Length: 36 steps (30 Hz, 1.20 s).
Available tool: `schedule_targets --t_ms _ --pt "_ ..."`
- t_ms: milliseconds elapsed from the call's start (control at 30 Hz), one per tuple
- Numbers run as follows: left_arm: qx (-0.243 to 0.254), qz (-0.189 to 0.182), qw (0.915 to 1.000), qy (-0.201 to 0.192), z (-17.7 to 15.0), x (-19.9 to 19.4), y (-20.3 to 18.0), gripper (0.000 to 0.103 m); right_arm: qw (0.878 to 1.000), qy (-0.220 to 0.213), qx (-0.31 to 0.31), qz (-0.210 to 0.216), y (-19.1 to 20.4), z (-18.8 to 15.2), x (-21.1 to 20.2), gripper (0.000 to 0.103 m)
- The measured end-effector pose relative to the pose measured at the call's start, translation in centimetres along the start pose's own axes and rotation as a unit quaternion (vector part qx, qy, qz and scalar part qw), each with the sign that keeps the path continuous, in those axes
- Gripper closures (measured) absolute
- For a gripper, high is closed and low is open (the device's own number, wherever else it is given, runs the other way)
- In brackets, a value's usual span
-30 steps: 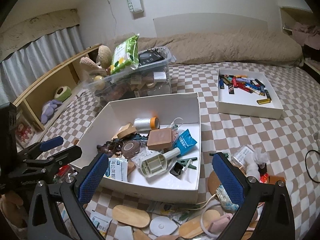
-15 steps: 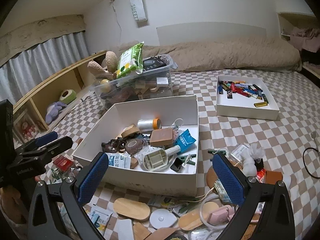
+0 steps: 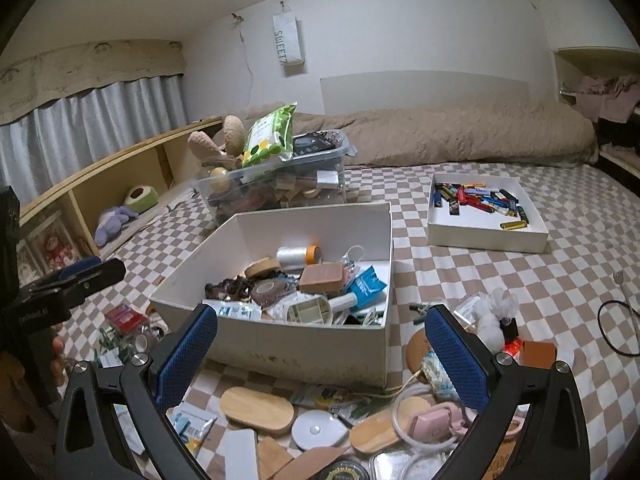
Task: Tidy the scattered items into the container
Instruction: 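Raise both tools out of the box and move back over the items, then grasp the cork panda coaster with the left tool while the right tool reaches the oval wooden lid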
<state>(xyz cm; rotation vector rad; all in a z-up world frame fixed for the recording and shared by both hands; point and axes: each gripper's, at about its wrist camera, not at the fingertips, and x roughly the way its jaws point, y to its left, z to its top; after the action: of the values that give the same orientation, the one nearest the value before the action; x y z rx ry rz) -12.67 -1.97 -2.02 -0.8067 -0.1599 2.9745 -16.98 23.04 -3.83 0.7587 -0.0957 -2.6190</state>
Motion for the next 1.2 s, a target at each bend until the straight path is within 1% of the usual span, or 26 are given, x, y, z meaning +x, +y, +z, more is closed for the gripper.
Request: schedule_targets --t_ms 233,300,400,500,633,733,900,1100,1200 --pt "-0.010 0.008 0.9999 0.001 -2.3 -0.2 0.8 0.000 1.000 -0.004 0.017 0.008 -0.6 -2.5 0.1 0.000" --pt "-0.010 0.017 0.9998 -0.001 -2.9 -0.1 1.0 0.000 1.000 -0.008 0.021 0.008 -0.8 -3.0 0.1 0.000" --pt "-0.008 0.027 0.9995 -0.012 -3.6 -0.1 1.3 0.000 1.000 -0.023 0.015 0.001 -0.8 -3.7 -0.1 0.000" --pt "-0.007 0.029 0.9995 -0.013 -4.2 0.1 1.6 0.000 0.999 -0.031 0.003 -0.007 -0.6 -4.1 -0.2 0.000" --pt "-0.009 0.025 0.9996 -0.008 -5.0 0.4 2.1 0.000 0.999 -0.031 -0.007 -0.010 -0.4 -4.7 0.1 0.000" --pt "-0.008 0.032 0.9995 -0.002 -5.8 0.7 2.6 0.000 1.000 -0.024 -0.013 -0.009 -0.2 -5.5 0.5 0.000" --pt "-0.022 0.042 0.9983 0.033 -7.4 1.8 4.0 0.000 1.000 -0.002 0.001 0.003 -0.5 -6.5 1.4 0.000" --pt "-0.032 0.015 0.9935 0.108 -9.4 3.5 5.1 0.000 1.000 0.009 0.005 0.009 -0.7 -7.0 1.8 0.000" --pt "-0.046 -0.013 0.9898 0.134 -9.7 4.0 5.6 0.000 0.999 0.016 0.012 0.028 -0.6 -7.2 2.1 0.000"
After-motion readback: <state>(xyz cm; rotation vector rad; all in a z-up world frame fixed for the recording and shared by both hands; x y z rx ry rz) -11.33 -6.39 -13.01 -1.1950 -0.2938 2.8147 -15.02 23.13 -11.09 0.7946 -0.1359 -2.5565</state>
